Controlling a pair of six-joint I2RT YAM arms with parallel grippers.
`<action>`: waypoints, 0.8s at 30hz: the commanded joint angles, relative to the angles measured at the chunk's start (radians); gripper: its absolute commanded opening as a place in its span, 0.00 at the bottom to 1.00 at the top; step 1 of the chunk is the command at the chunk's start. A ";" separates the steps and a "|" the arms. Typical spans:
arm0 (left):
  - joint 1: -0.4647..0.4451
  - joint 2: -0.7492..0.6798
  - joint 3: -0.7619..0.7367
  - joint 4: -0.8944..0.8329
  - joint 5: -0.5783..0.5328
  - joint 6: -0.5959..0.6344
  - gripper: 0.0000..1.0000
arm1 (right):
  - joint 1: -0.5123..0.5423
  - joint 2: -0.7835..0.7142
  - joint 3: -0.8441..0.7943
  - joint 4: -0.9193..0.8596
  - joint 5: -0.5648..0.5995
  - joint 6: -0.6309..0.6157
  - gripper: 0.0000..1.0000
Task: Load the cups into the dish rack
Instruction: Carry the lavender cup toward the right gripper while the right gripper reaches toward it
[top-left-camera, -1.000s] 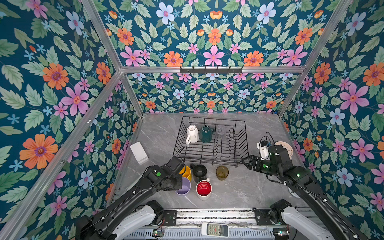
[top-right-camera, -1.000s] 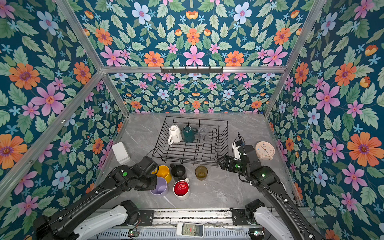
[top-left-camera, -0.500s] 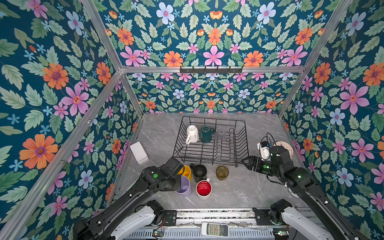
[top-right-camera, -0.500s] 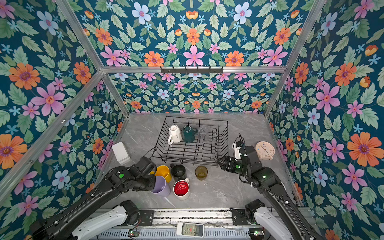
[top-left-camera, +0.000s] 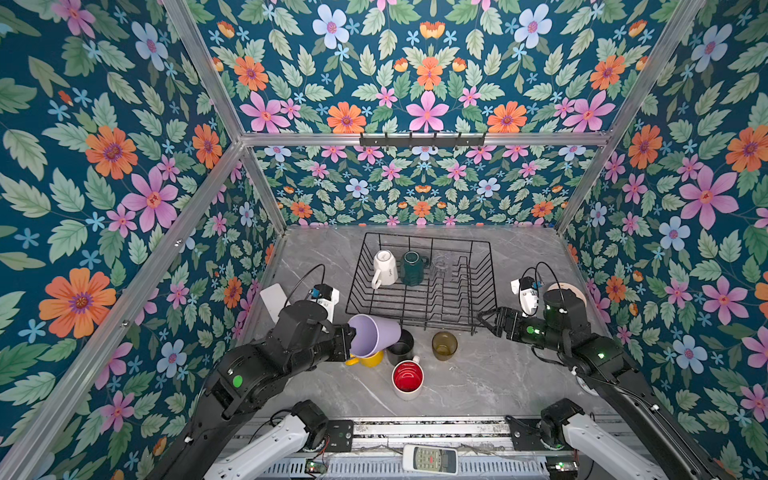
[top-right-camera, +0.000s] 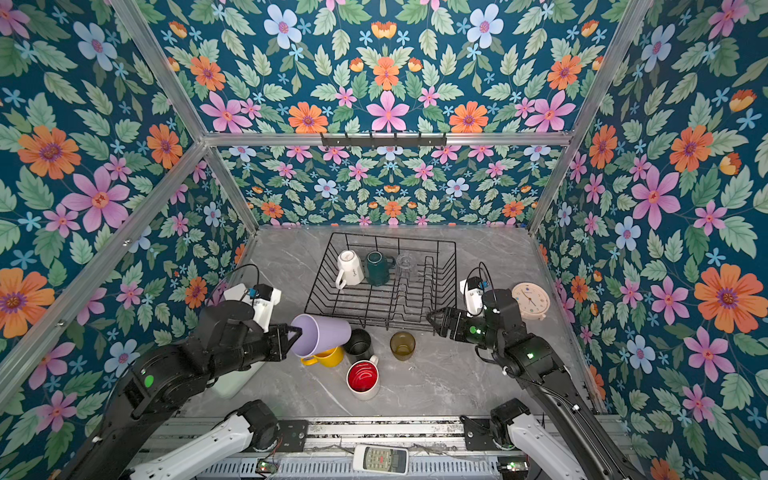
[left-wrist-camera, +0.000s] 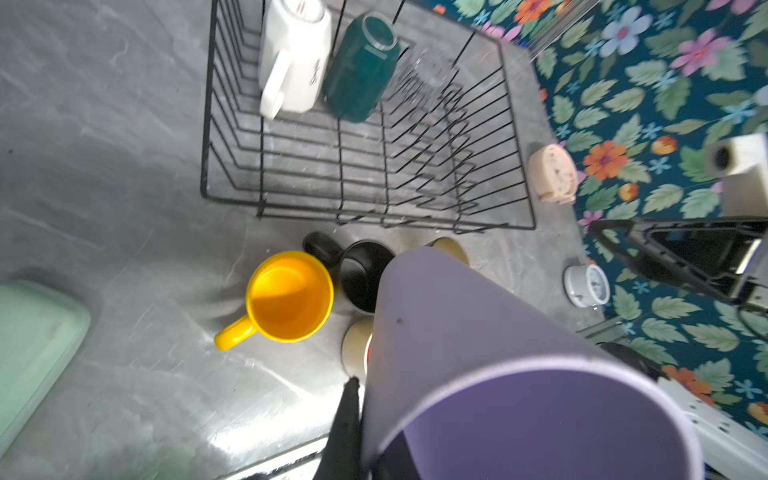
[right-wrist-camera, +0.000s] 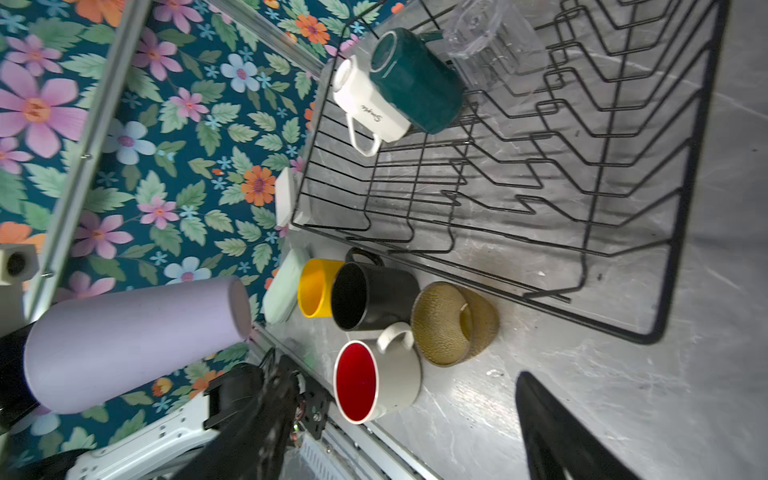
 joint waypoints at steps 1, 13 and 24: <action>-0.001 0.003 -0.011 0.189 0.051 0.018 0.00 | 0.000 0.005 0.013 0.169 -0.098 0.049 0.85; 0.000 0.036 -0.191 0.697 0.226 -0.030 0.00 | -0.025 0.139 0.030 0.556 -0.363 0.163 0.91; 0.018 0.272 -0.178 0.918 0.453 0.026 0.00 | -0.065 0.117 -0.035 0.691 -0.487 0.206 0.94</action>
